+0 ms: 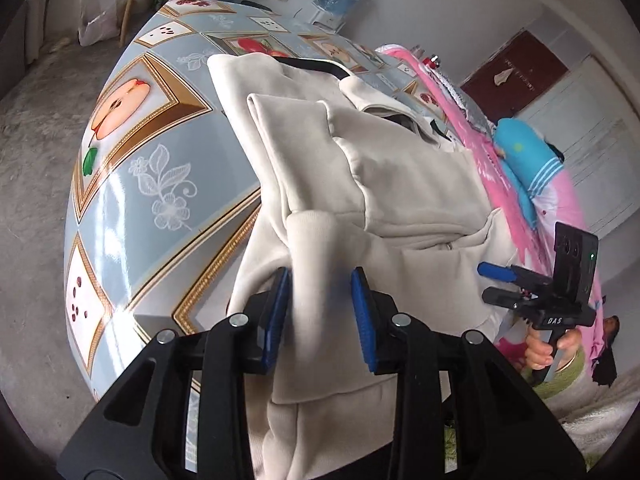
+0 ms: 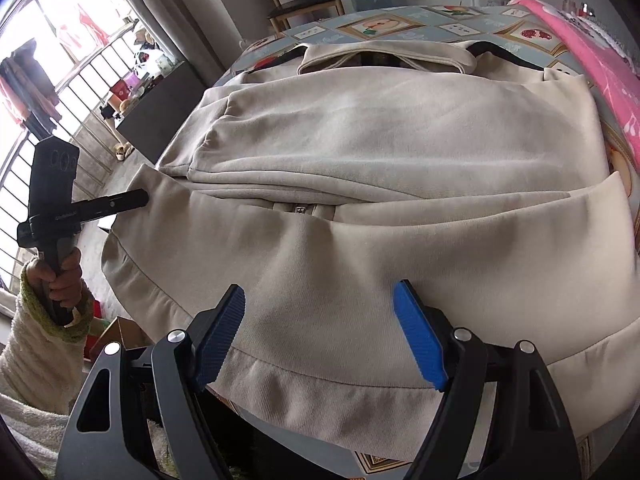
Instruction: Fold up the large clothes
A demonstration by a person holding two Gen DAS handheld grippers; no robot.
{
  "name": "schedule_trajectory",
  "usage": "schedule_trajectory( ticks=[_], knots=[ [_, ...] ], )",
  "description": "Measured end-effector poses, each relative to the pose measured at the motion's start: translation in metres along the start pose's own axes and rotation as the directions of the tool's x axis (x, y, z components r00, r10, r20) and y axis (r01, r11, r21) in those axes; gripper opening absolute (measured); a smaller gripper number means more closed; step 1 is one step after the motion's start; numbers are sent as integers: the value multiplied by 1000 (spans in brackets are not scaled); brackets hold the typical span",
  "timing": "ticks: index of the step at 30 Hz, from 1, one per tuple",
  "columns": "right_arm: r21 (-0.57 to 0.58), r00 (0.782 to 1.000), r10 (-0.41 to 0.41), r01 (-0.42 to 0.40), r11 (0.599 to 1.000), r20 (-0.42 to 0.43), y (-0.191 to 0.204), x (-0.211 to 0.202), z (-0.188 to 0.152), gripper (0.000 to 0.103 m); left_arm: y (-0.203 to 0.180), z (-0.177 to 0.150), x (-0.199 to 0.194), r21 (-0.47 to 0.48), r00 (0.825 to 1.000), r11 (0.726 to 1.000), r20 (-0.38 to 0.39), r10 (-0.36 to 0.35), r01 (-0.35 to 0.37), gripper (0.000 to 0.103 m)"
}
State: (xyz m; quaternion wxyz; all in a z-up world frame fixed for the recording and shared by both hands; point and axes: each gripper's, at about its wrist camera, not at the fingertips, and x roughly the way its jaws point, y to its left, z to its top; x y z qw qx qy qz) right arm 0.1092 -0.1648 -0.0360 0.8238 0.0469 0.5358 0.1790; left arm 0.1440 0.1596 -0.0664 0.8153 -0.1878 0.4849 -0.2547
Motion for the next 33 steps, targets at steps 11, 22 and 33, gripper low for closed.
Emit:
schedule_trajectory(
  ticks=[11,22,33],
  knots=[
    [7,1000,-7,7,1000,16,-1,1,-2,75,-3,2,11,36,993,996,-90,-77,81,31],
    [90,994,-17,8,996,106,-40,-35,-17,75,-61,-8,25,187,944,927,4,330,-325,20],
    [267,971,-41,-25,963,237,-166,-91,7,56,-71,-19,26,133,867,857,81,492,-499,20]
  ],
)
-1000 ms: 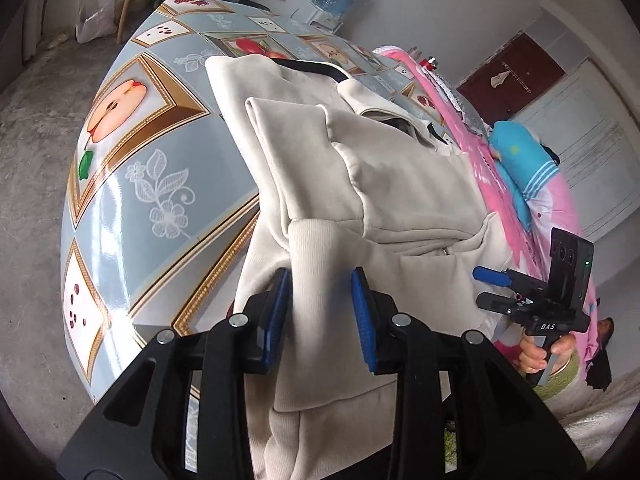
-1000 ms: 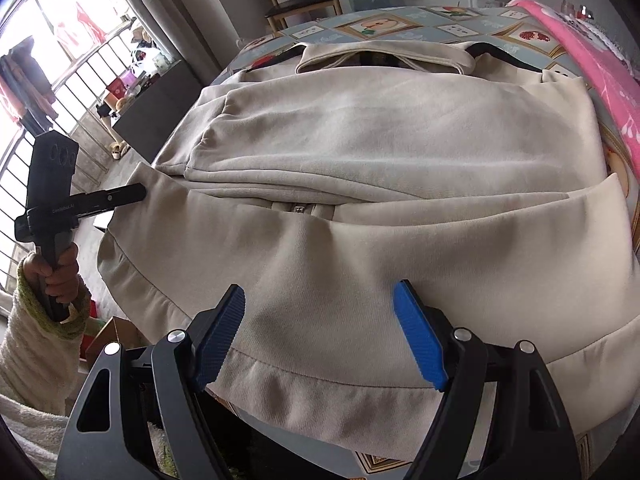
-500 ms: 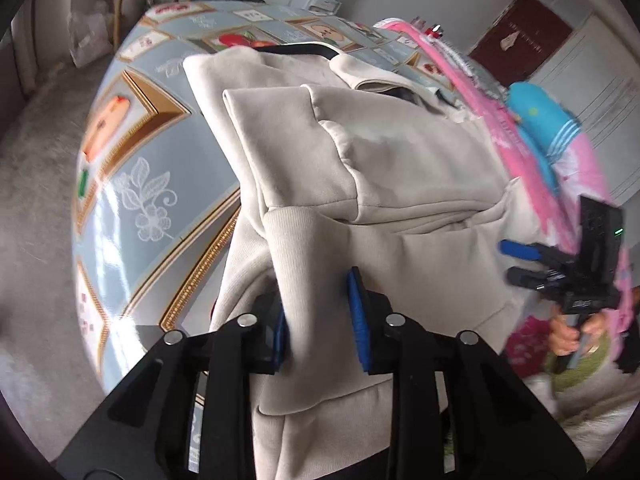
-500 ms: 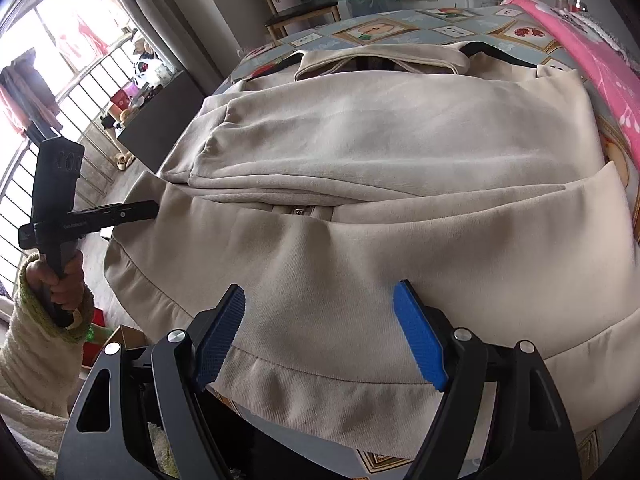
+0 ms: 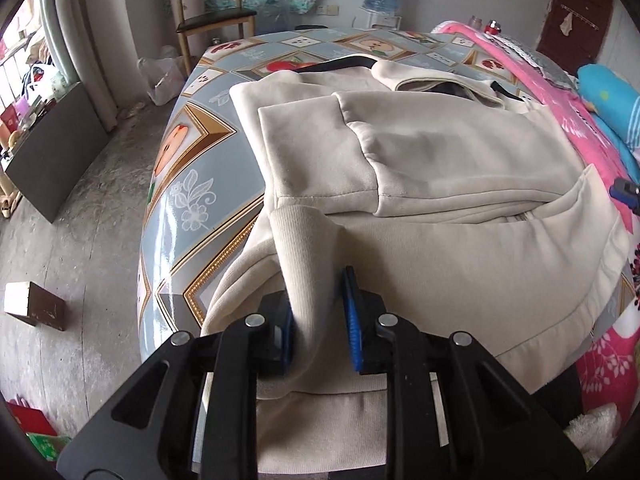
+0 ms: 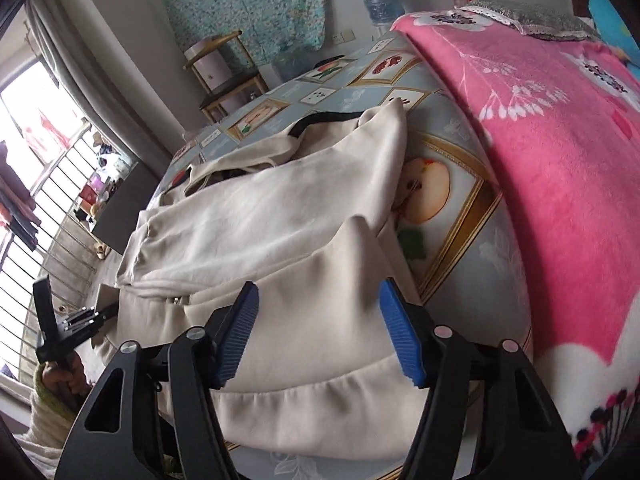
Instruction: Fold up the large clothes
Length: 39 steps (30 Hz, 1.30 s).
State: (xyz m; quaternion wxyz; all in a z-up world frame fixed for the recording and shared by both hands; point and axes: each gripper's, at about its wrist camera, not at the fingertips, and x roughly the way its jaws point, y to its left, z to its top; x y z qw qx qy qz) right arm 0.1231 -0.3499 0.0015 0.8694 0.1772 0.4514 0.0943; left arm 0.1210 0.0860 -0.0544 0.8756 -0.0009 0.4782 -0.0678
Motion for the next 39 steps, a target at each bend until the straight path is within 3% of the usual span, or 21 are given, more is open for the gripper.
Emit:
schedule_trajectory(
  ticks=[7,9,13,15,18,19,22,25,33,39],
  knots=[
    [58,990,140,-138,989,-22,-30,38,52,50,-2,-2,0,-18,1000,1000,2,14,-14,20],
    [99,975,215,-208,973,-63,-40,53,63,50,-3,-2,0,-15,1000,1000,0,20,-20,20],
    [173,943,298,-272,947,-149,-56,69,61,50,-4,-2,0,-13,1000,999,-4,30,-30,20],
    [227,909,389,-352,908,-149,-66,61,52,50,-4,-2,0,-20,1000,999,-2,27,-27,20],
    [292,840,515,-456,841,-170,-74,52,32,50,-3,-3,0,-26,1000,999,2,24,-24,20],
    [291,832,523,-461,838,-186,-74,51,26,50,-3,-3,0,-25,1000,999,3,24,-24,20],
    [256,831,515,-462,849,-211,-68,48,18,50,-3,-3,0,-21,1000,1000,2,24,-24,20],
    [222,854,477,-433,873,-209,-62,55,24,50,-2,-3,0,-29,1000,999,-3,18,-18,20],
    [133,845,445,-425,895,-296,-47,63,23,50,-2,-3,0,-28,1000,1000,-6,13,-13,20],
    [-45,874,338,-376,926,-350,-24,46,3,50,-2,-3,1,-15,1000,1000,-4,10,-10,20]
  ],
)
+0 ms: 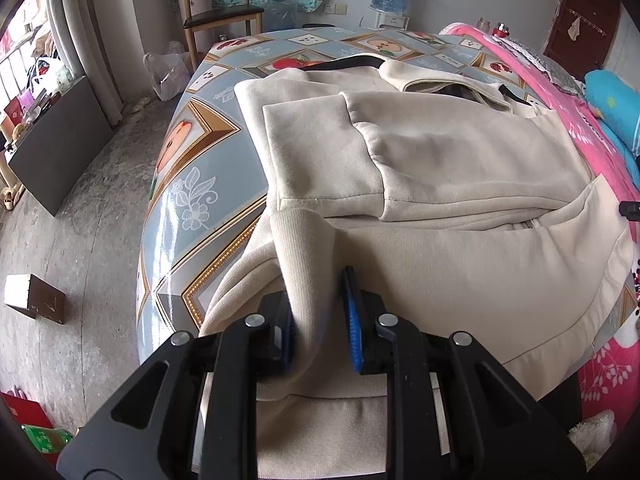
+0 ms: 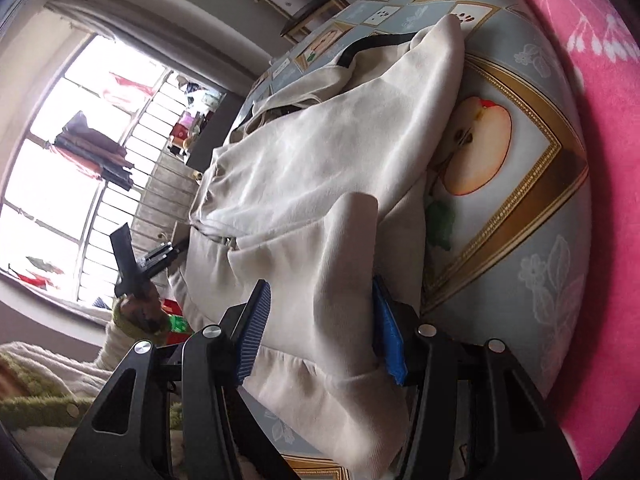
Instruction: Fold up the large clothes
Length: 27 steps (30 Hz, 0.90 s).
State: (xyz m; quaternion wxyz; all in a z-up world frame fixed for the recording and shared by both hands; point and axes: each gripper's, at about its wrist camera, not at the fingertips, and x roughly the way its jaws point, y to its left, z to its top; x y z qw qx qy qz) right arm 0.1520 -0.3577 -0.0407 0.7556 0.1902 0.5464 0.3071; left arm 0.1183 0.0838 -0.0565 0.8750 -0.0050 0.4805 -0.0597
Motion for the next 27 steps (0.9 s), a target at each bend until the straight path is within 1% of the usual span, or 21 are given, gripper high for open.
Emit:
schedule_trajectory(
  ticks=[3,6,8,11,12,14,15,16,17,18,19,20,21,22,23,25,27],
  knots=[
    [-33,997,-73,74,997,16,7,8,9,50,1,1,0,2,1000,1000,0,-5,5,20],
    [-31,995,-95,96,995,30,7,18,25,50,1,0,0,2,1000,1000,1,-5,5,20],
    [-26,992,-120,121,992,21,8,25,33,50,1,0,-1,3,1000,1000,-1,-7,7,20],
    [-49,987,-161,161,986,13,16,27,30,50,2,0,0,6,1000,1000,-3,-13,13,21],
    [-60,984,-176,176,983,9,18,24,26,48,2,0,0,8,1000,1000,-3,-13,13,21],
    [-95,974,-227,227,969,15,27,17,15,39,2,0,0,10,1000,1000,-1,-15,15,21],
    [-109,966,-259,260,959,23,30,14,10,37,3,0,0,9,1000,1000,0,-16,16,21],
    [-126,945,-324,326,937,38,39,14,4,28,3,0,0,7,1000,1000,3,-17,17,21],
    [-135,924,-380,383,914,53,46,17,0,23,3,0,0,5,1000,1000,5,-17,17,21],
    [-140,900,-430,436,889,70,48,16,-5,22,3,0,-1,4,1000,1000,8,-16,16,20],
    [-142,876,-473,482,864,94,55,17,-9,17,2,0,-2,4,1000,1000,13,-10,10,20],
    [-135,854,-505,519,844,126,64,18,-14,14,-1,-1,-4,13,1000,1000,23,3,-3,16],
    [-127,830,-536,555,822,158,72,16,-18,13,-2,-2,-7,27,999,1000,39,14,-15,9],
    [-125,808,-560,584,802,183,81,16,-22,12,-5,-5,-15,44,998,999,64,18,-21,8],
    [-122,777,-589,622,774,225,93,12,-28,11,-6,-7,-23,52,996,998,86,22,-26,7],
    [-111,741,-606,655,747,289,113,0,-38,10,-4,-11,-42,53,992,998,127,10,-17,6],
    [-82,724,-607,662,745,328,126,-14,-43,10,-1,-16,-59,46,988,999,157,-3,-4,5]
  ],
)
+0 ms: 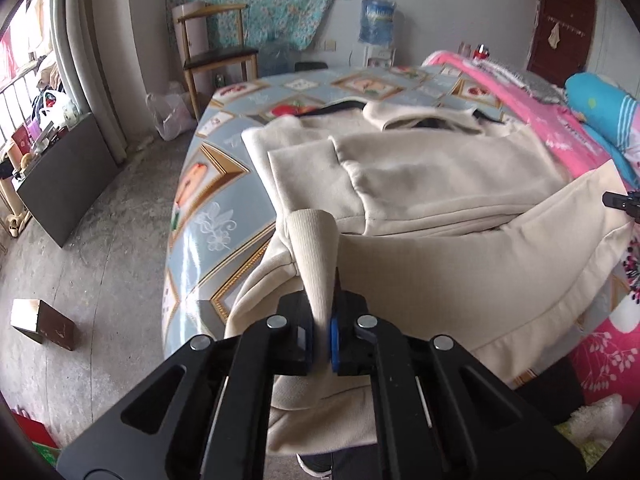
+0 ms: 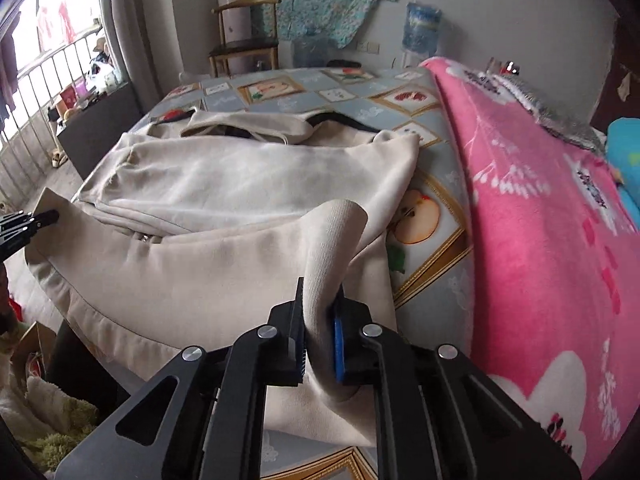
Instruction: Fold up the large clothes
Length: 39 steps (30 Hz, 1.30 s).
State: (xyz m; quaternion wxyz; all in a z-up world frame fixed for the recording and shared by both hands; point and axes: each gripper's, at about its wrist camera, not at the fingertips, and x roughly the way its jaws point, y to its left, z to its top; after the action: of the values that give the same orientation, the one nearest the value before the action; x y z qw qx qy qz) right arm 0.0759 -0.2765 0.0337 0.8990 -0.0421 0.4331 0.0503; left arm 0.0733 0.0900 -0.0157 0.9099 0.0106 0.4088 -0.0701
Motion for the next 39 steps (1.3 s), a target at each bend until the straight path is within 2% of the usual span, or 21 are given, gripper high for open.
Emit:
schedule_trajectory(
  ticks=[4,8,12,18,28,39],
  knots=[
    [31,995,-58,56,998,79,3,-30,1,10,4,2,-28,-17,998,999,55,-28,29,5],
    [62,992,-81,76,995,94,-4,-24,6,10,4,15,-36,-19,995,999,99,-34,36,5],
    [78,990,-120,115,990,71,-8,13,10,10,2,29,-9,-32,998,999,62,-14,16,5],
    [70,985,-168,169,983,-30,-8,85,10,10,1,28,57,-34,995,998,-83,58,-61,5],
    [27,978,-206,207,978,-41,0,86,12,10,-10,28,65,17,983,989,-112,147,-146,6],
    [5,973,-228,229,973,-45,5,88,12,11,-11,30,65,28,980,987,-118,161,-159,6]
  ],
)
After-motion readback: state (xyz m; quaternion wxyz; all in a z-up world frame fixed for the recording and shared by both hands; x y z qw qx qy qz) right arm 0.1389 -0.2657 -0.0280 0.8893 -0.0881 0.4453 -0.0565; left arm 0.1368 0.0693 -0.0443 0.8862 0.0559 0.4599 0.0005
